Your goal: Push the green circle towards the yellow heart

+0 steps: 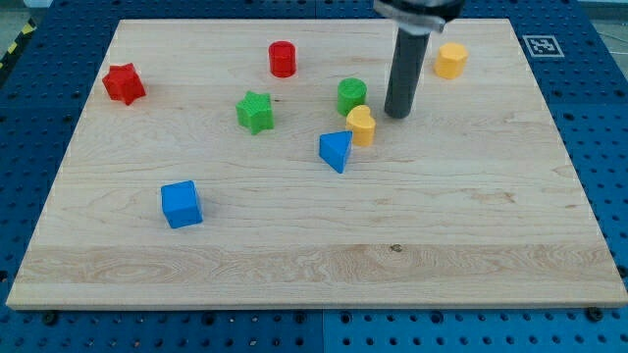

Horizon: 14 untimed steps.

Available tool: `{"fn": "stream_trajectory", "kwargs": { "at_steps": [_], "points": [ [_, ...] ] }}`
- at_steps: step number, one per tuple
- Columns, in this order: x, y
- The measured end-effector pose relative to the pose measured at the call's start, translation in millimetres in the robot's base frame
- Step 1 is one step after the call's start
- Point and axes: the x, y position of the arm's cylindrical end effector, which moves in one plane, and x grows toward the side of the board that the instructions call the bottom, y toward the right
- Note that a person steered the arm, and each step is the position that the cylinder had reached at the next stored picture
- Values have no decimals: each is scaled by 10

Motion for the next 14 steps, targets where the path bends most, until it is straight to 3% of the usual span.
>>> {"fn": "stream_trajectory", "kwargs": {
  "at_steps": [1, 2, 3, 4, 5, 8, 14],
  "points": [
    [-37, -52],
    [-84, -460],
    [-526, -664],
    [-691, -692],
    [-603, -1004],
    [-318, -1121],
    [-141, -1122]
  ]
}}
